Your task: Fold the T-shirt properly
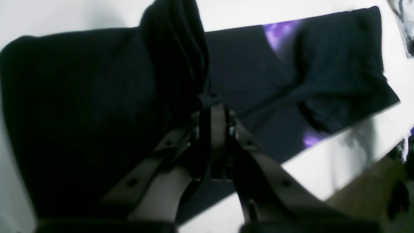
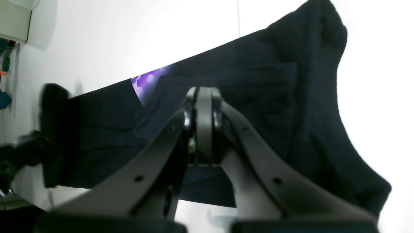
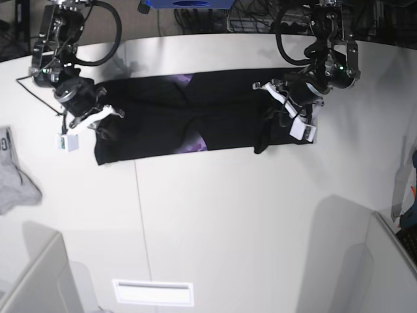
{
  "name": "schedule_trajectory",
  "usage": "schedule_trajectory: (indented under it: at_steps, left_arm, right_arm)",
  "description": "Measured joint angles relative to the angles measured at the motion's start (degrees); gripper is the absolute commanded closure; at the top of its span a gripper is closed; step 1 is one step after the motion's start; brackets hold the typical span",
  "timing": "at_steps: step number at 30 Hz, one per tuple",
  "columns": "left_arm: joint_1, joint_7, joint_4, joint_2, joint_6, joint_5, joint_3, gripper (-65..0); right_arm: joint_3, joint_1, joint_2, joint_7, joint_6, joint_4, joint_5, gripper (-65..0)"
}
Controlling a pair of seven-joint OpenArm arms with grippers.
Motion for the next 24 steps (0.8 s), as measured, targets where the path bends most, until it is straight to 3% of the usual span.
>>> schedule_trajectory:
  at_steps: [5, 10, 24]
  left_arm:
    - [-1.2, 0.2, 0.0, 0.7, 0.6, 0.1, 3.2, 0.0]
    - [-2.3, 0.0, -0.1, 0.8, 4.1, -0.2, 5.8, 0.0]
    - [-3.4, 0.0, -0.2, 0.8, 4.1, -0.3, 5.8, 0.0]
  right_arm:
    - [0.2, 0.0, 0.1, 0.0, 0.0, 0.0, 0.0, 0.0]
    - [0.2, 0.0, 0.1, 0.0, 0.0, 0.0, 0.0, 0.0]
    - [0.2, 0.0, 0.1, 0.0, 0.0, 0.0, 0.0, 0.0]
